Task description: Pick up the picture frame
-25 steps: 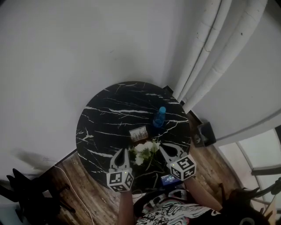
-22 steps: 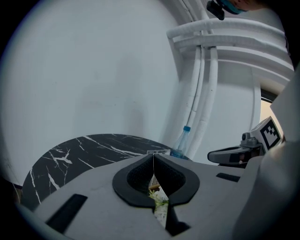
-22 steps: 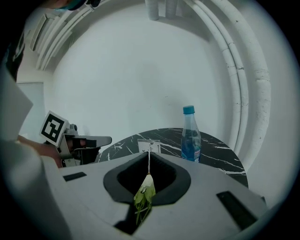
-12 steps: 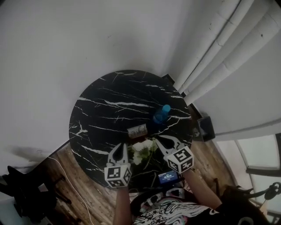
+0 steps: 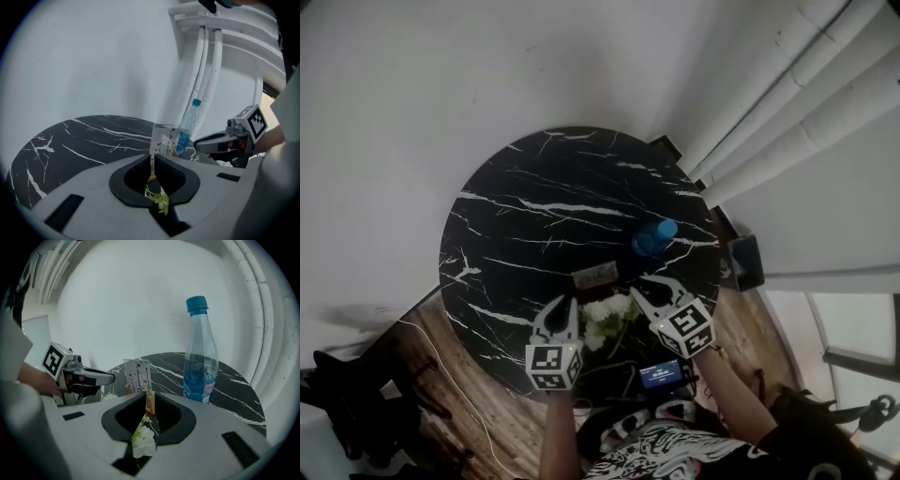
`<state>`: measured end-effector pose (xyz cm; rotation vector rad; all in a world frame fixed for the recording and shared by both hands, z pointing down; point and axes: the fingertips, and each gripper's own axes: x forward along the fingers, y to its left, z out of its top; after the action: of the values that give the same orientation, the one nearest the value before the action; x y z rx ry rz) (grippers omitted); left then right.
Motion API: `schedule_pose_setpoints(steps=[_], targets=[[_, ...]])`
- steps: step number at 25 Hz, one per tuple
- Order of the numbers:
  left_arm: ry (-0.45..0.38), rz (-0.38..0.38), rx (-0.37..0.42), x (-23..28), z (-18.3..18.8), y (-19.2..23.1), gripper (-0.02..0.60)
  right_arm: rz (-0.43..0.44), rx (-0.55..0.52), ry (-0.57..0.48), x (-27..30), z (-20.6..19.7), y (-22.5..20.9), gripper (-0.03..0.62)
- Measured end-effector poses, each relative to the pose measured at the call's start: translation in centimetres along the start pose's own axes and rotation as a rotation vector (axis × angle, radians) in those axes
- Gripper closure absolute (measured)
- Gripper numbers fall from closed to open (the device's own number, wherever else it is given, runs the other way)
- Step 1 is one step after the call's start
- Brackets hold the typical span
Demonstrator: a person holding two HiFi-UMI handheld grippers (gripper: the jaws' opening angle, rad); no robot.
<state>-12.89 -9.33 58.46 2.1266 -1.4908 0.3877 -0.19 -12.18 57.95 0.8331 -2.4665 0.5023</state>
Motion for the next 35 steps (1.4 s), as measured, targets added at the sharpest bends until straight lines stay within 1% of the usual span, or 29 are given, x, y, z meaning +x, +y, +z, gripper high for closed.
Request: schedule_pose_setpoints(steps=[2, 3, 5, 7, 9, 10, 13, 17, 21, 26, 31, 35], targets=[[0.015, -0.013, 0.002, 0.5, -0.5, 0.1, 0.563, 0.015, -0.003, 0.006, 0.6, -0.2, -0.2, 0.572], [0.023, -0.021, 0.003, 0.8, -0.7, 0.1, 0.551, 0.020, -0.003, 0.008, 0.9, -0.2, -0.4, 0.571], [0.046, -0.037, 0.018, 1.5, -1.1, 0.1, 0.480, 0.034, -0.004, 0.014, 1.5, -0.4, -0.6, 0.560], [0.072, -0.043, 0.062, 2.1, -1.6, 0.0, 0.450, 0.052, -0.012, 0.023, 2.1, -0.7, -0.6, 0.535], [0.089, -0.043, 0.098, 2.6, -2.0, 0.0, 0.449, 0.072, -0.017, 0.035, 2.7, -1.0, -0.4, 0.500], [0.095, -0.047, 0.103, 2.9, -2.1, -0.1, 0.446, 0.080, -0.020, 0.042, 2.9, -1.2, -0.4, 0.486], [0.106, -0.053, 0.092, 3.5, -2.3, -0.1, 0.433, 0.094, -0.042, 0.060, 3.6, -1.8, -0.3, 0.460], [0.113, -0.052, 0.085, 4.3, -2.6, 0.0, 0.422, 0.117, -0.057, 0.080, 4.4, -2.2, -0.2, 0.443], [0.122, -0.043, 0.082, 4.9, -3.0, 0.4, 0.413, 0.135, -0.079, 0.095, 5.3, -2.5, -0.2, 0.437], [0.128, -0.037, 0.099, 5.6, -3.4, 0.8, 0.407, 0.139, -0.135, 0.104, 6.2, -2.6, -0.2, 0.437], [0.121, -0.034, 0.078, 6.5, -3.4, 0.8, 0.402, 0.154, -0.157, 0.053, 7.1, -2.2, 0.1, 0.437], [0.097, -0.031, 0.076, 6.8, -3.4, 0.9, 0.403, 0.147, -0.193, 0.032, 8.0, -2.1, 0.2, 0.437]])
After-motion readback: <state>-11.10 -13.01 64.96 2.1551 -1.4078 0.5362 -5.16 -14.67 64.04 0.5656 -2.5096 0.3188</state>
